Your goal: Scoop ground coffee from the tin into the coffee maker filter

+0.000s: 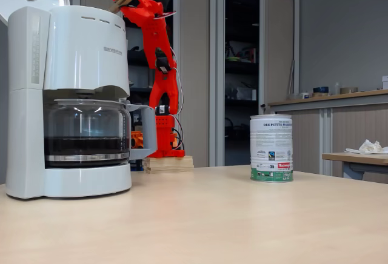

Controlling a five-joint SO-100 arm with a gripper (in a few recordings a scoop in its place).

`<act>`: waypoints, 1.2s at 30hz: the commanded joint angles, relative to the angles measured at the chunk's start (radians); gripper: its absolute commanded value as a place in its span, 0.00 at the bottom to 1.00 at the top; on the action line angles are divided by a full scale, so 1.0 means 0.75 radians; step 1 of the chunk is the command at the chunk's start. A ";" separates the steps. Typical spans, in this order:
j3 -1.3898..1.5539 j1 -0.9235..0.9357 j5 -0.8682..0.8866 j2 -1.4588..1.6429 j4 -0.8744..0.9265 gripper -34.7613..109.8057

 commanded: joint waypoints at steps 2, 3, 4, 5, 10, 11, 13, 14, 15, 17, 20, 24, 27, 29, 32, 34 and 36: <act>-0.190 0.020 0.022 -0.039 0.027 0.24; -0.225 0.020 0.002 -0.047 0.027 0.24; -0.252 0.018 -0.006 -0.051 0.027 0.24; -0.264 0.018 -0.004 -0.051 0.029 0.24; -0.313 0.031 0.184 -0.049 0.182 0.24; -0.315 0.033 0.229 -0.047 0.213 0.24; -0.315 0.037 0.342 -0.045 0.282 0.24; -0.315 0.037 0.399 -0.047 0.305 0.24; -0.315 0.037 0.466 -0.049 0.333 0.24; -0.317 0.020 0.593 -0.051 0.393 0.24; -0.317 -0.014 0.738 -0.051 0.450 0.24; -0.329 -0.041 0.867 -0.053 0.493 0.24; -0.350 -0.053 0.949 -0.063 0.540 0.24; -0.360 -0.063 1.004 -0.065 0.550 0.24; -0.364 -0.084 1.098 -0.063 0.562 0.24; -0.374 -0.104 1.174 -0.059 0.558 0.24; -0.389 -0.133 1.250 -0.055 0.556 0.24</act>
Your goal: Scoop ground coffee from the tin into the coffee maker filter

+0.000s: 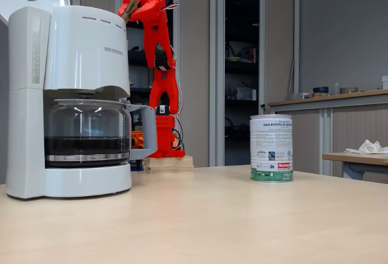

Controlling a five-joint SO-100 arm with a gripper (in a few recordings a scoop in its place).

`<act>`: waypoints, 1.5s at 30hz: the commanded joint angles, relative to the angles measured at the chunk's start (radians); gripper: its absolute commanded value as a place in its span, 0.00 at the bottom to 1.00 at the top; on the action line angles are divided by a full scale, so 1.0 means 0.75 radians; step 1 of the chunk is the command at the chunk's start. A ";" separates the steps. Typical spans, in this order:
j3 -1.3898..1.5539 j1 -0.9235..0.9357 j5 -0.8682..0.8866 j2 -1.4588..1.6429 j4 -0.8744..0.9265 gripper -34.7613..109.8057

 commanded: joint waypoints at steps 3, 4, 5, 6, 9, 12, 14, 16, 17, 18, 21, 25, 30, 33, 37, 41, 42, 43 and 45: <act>-0.037 -0.076 0.213 0.027 -0.012 0.24; -0.037 -0.080 0.225 0.029 -0.035 0.24; -0.037 -0.082 0.231 0.029 -0.057 0.24; -0.037 -0.082 0.237 0.029 -0.067 0.24; -0.027 -0.063 0.217 0.027 -0.110 0.24; -0.012 -0.059 0.245 0.029 -0.141 0.24; -0.010 -0.057 0.254 0.029 -0.151 0.24; -0.010 -0.043 0.235 0.029 -0.155 0.24; -0.010 -0.033 0.219 0.029 -0.157 0.24; -0.006 -0.018 0.205 0.029 -0.166 0.24; -0.006 0.014 0.178 0.025 -0.194 0.24; -0.006 0.027 0.164 0.031 -0.155 0.24; -0.008 0.025 0.035 0.043 -0.102 0.24; -0.006 0.031 -0.186 0.043 -0.084 0.24; -0.006 0.018 -0.421 0.041 0.037 0.24; -0.006 0.010 -0.706 0.049 0.031 0.24; -0.002 0.010 -0.773 0.051 0.016 0.24; -0.002 0.010 -0.851 0.051 0.004 0.24; 0.008 0.012 -0.974 0.051 -0.022 0.24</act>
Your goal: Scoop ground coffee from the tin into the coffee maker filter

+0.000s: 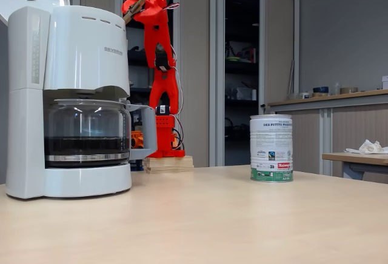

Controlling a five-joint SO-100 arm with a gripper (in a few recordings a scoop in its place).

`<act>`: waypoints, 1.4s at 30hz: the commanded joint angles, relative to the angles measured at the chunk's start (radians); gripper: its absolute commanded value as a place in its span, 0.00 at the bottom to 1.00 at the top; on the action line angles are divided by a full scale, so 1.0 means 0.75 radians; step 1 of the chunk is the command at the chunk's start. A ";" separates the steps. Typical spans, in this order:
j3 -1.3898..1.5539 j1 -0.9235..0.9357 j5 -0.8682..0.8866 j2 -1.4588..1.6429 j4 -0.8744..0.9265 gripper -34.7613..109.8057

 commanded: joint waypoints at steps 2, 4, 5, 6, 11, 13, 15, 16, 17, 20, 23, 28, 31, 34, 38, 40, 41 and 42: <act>0.039 0.014 -0.266 0.047 -0.033 0.24; 0.053 0.016 -0.348 0.047 -0.037 0.24; 0.057 0.020 -0.389 0.045 -0.037 0.24; 0.061 0.020 -0.421 0.045 -0.041 0.24; 0.096 -0.004 -0.560 0.074 -0.045 0.24; 0.133 -0.031 -0.614 0.117 -0.051 0.24; 0.196 -0.059 -0.673 0.182 -0.067 0.24; 0.225 -0.072 -0.691 0.213 -0.067 0.24; 0.250 -0.086 -0.718 0.241 -0.063 0.24; 0.344 -0.127 -0.785 0.337 -0.049 0.24; 0.448 -0.164 -0.853 0.440 -0.043 0.24; 0.585 -0.211 -0.955 0.575 -0.018 0.24; 0.634 -0.235 -1.031 0.632 -0.016 0.24; 0.642 -0.243 -1.111 0.659 0.004 0.24; 0.630 -0.225 -1.235 0.671 0.006 0.24; 0.575 -0.207 -1.307 0.646 0.006 0.24; 0.534 -0.202 -1.338 0.626 0.010 0.24; 0.481 -0.200 -1.366 0.599 0.020 0.24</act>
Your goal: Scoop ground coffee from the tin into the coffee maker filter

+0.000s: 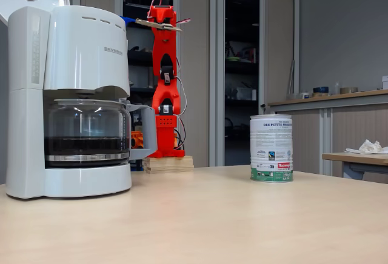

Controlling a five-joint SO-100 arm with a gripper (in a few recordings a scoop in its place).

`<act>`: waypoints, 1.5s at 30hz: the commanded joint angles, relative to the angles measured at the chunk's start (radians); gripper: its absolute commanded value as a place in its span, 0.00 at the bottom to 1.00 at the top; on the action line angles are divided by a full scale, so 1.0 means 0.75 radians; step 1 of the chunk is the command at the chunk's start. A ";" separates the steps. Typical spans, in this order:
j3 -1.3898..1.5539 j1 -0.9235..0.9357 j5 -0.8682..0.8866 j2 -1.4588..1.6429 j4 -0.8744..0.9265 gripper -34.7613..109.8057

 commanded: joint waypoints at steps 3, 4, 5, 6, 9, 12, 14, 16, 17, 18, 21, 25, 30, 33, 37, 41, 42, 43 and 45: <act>-0.221 -0.029 -0.129 -0.098 0.065 0.24; -0.250 -0.049 -0.131 -0.119 0.072 0.24; -0.272 -0.067 -0.131 -0.135 0.078 0.24; -0.286 -0.092 -0.131 -0.143 0.082 0.24; -0.346 -0.170 -0.127 -0.170 0.121 0.24; -0.333 -0.297 -0.092 -0.155 0.137 0.24; -0.276 -0.397 -0.037 -0.125 0.139 0.24; -0.196 -0.497 0.053 -0.092 0.129 0.24; -0.162 -0.552 0.098 -0.082 0.121 0.24; -0.129 -0.605 0.153 -0.076 0.110 0.24; -0.072 -0.757 0.305 -0.088 0.065 0.24; -0.010 -0.898 0.460 -0.108 -0.029 0.24; 0.055 -1.039 0.607 -0.110 -0.127 0.24; 0.090 -1.121 0.659 -0.115 -0.184 0.24; 0.133 -1.244 0.702 -0.123 -0.260 0.24; 0.190 -1.399 0.759 -0.125 -0.346 0.24; 0.211 -1.438 0.773 -0.125 -0.378 0.24; 0.235 -1.475 0.789 -0.119 -0.411 0.24; 0.311 -1.544 0.843 -0.094 -0.491 0.24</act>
